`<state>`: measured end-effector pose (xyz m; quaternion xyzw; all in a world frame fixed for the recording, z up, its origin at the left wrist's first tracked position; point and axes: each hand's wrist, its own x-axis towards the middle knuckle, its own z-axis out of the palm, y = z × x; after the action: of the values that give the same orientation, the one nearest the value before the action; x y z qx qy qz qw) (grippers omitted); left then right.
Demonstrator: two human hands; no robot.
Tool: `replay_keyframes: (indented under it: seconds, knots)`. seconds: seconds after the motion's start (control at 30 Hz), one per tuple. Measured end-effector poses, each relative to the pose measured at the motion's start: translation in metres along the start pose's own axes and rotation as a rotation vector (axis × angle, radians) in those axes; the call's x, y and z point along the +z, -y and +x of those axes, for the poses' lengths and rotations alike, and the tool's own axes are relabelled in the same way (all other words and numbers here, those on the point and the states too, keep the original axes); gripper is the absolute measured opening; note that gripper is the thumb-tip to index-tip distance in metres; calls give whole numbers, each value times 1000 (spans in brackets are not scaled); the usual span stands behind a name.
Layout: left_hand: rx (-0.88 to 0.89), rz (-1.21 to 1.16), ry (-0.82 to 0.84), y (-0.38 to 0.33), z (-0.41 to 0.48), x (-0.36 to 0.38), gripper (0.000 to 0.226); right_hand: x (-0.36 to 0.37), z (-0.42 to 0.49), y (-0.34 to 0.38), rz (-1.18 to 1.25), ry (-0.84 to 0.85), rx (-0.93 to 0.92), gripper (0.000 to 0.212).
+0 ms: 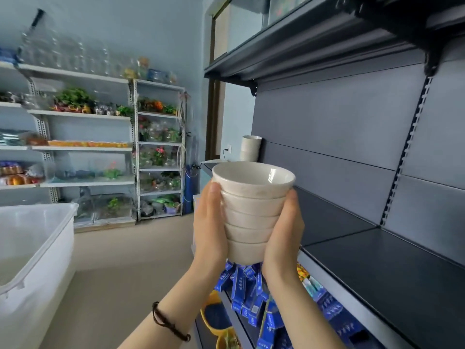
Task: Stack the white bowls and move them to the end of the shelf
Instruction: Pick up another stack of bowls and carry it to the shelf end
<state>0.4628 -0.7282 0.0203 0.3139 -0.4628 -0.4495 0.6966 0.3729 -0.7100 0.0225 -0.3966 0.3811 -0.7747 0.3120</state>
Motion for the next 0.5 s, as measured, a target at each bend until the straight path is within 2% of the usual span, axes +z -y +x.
replay_keyframes:
  seconds: [0.17, 0.37, 0.5]
  knots:
    - [-13, -28, 28, 46, 103, -28, 68, 59, 66, -68, -4, -48, -26, 54]
    - [26, -40, 98, 77, 238, -56, 59, 142, 152, -138, -8, -110, -45, 59]
    - [4, -24, 141, 98, 309, -62, 66, 176, 204, -172, -34, -153, -65, 57]
